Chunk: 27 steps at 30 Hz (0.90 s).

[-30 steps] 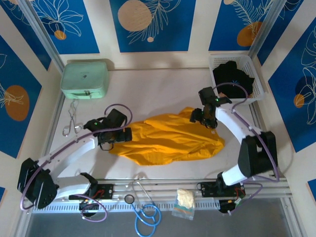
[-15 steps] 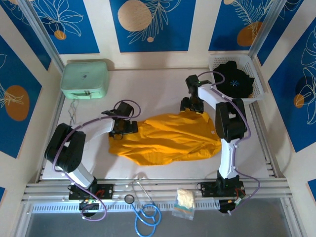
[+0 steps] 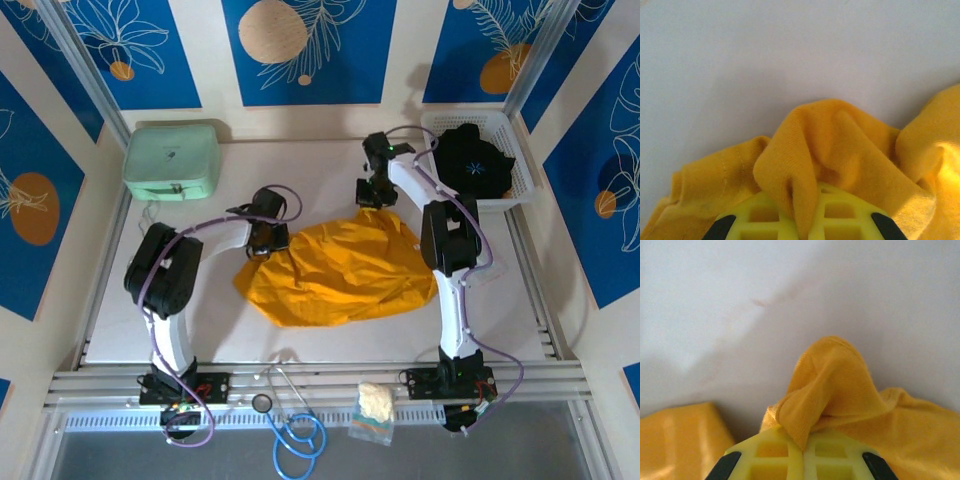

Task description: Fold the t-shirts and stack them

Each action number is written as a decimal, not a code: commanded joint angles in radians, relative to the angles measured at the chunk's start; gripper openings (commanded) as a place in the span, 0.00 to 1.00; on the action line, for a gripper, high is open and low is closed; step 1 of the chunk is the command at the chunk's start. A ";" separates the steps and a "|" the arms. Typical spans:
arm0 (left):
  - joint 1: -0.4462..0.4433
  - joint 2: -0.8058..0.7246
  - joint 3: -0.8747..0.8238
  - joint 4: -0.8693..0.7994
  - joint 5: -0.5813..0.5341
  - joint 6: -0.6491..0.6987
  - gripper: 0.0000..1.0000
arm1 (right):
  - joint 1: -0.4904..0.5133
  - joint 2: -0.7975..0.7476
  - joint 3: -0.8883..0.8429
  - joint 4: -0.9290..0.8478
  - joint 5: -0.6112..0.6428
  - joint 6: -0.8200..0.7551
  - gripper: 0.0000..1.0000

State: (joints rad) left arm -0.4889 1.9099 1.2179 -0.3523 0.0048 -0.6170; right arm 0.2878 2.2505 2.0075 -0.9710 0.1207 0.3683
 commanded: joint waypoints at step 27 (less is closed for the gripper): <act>0.054 -0.309 -0.184 0.413 -0.186 0.153 0.67 | -0.019 -0.810 -0.810 0.497 -0.458 0.084 0.00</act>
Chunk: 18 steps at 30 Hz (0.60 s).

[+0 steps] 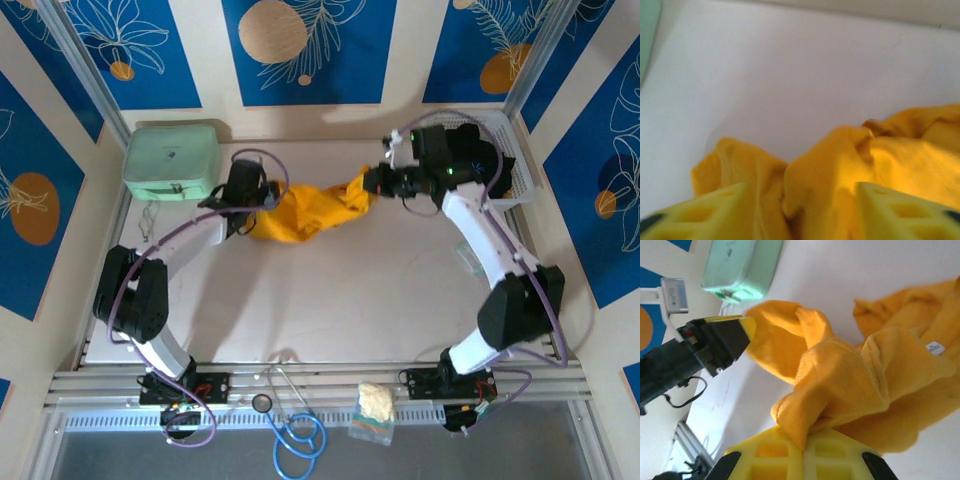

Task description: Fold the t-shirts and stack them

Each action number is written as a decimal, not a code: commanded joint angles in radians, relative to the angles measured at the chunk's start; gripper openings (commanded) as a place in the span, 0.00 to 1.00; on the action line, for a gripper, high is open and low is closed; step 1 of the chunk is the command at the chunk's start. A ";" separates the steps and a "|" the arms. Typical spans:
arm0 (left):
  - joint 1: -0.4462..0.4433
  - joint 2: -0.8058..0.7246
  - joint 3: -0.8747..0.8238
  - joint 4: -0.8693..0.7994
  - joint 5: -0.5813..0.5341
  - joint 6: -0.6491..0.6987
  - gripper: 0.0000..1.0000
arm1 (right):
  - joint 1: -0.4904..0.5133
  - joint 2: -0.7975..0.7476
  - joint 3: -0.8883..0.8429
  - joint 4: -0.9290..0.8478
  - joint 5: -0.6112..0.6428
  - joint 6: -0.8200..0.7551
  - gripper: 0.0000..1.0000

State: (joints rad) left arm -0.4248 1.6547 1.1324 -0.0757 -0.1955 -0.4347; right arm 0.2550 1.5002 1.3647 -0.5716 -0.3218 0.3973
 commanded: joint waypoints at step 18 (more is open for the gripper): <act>-0.045 -0.100 0.030 -0.263 0.031 -0.034 1.00 | 0.040 -0.356 -0.547 -0.210 0.310 0.268 0.71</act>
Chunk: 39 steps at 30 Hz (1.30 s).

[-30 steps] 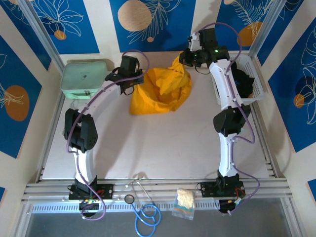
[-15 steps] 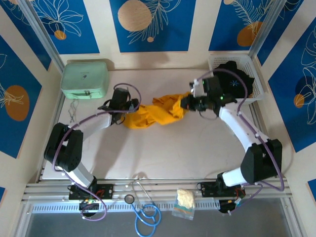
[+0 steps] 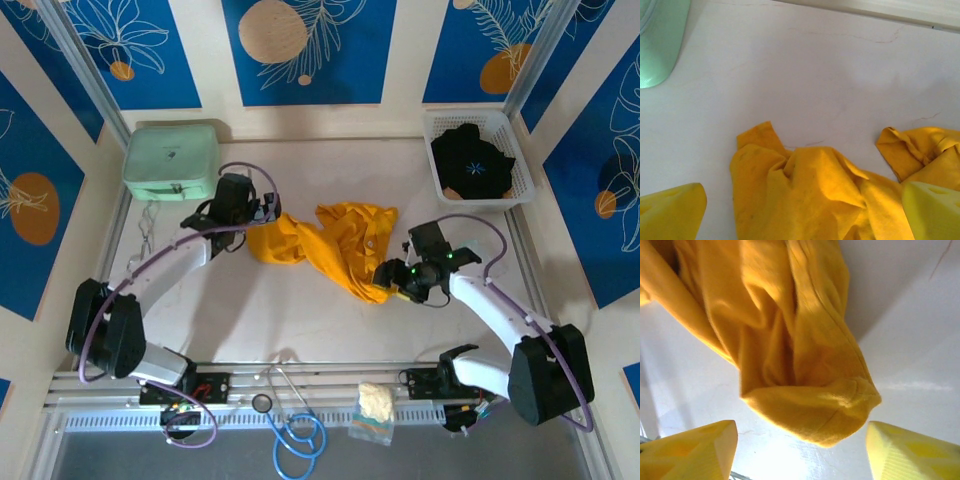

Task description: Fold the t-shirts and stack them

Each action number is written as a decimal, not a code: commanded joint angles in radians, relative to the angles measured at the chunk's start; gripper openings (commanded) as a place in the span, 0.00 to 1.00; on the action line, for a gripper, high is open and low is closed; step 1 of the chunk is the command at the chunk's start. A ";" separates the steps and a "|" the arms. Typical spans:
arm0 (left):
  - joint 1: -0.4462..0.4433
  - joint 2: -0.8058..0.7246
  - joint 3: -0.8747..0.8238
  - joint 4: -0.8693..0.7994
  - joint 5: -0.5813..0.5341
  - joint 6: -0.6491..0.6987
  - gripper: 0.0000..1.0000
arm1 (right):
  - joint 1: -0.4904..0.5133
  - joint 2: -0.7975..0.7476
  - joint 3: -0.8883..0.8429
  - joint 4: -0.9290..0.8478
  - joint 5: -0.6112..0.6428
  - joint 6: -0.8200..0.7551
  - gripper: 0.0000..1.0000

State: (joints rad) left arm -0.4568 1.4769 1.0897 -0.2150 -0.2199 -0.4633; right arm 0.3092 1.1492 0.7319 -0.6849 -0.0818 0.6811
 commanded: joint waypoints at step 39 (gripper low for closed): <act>-0.335 0.092 0.298 -0.435 -0.134 -0.051 0.00 | -0.119 0.907 0.859 -0.005 0.222 -0.061 0.00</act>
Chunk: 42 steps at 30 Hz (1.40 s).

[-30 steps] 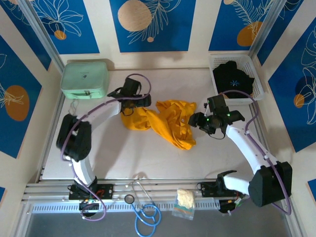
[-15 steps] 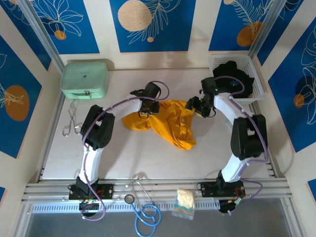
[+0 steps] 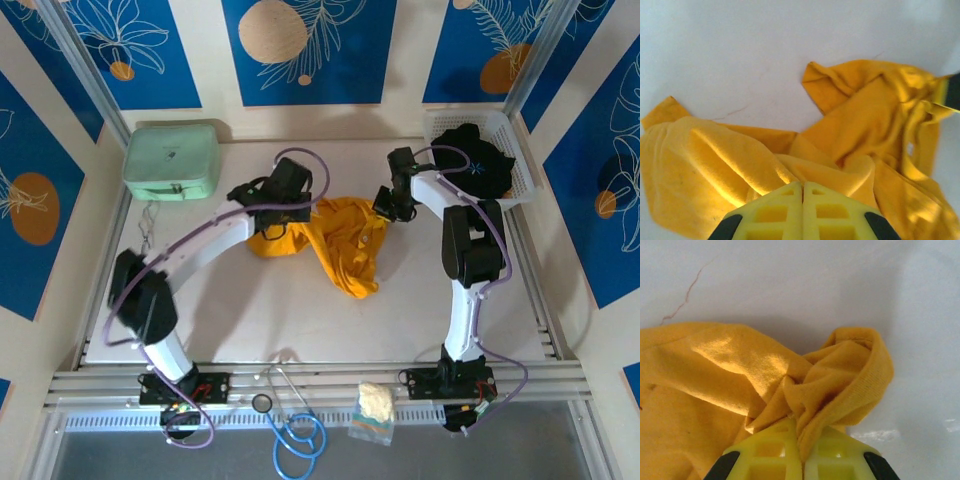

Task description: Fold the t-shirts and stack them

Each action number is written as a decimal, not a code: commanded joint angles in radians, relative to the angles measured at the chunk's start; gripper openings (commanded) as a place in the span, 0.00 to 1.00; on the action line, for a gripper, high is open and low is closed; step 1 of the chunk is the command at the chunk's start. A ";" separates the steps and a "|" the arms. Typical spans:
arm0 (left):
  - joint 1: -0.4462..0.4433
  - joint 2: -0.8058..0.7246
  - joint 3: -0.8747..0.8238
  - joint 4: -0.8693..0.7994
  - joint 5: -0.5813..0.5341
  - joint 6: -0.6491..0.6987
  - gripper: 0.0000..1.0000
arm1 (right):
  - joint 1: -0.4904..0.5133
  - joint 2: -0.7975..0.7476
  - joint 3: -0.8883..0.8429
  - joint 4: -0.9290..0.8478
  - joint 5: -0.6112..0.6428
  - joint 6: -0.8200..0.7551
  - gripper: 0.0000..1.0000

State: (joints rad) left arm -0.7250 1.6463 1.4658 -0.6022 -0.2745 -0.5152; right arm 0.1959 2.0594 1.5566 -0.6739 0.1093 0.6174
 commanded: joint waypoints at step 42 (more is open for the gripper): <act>-0.028 0.183 -0.140 0.144 0.032 -0.135 0.72 | 0.111 -0.511 -0.486 0.041 -0.050 0.022 0.42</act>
State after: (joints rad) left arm -0.7547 1.7817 1.2774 -0.4683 -0.2703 -0.6689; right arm 0.2951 1.5696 1.1011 -0.6437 0.0841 0.6102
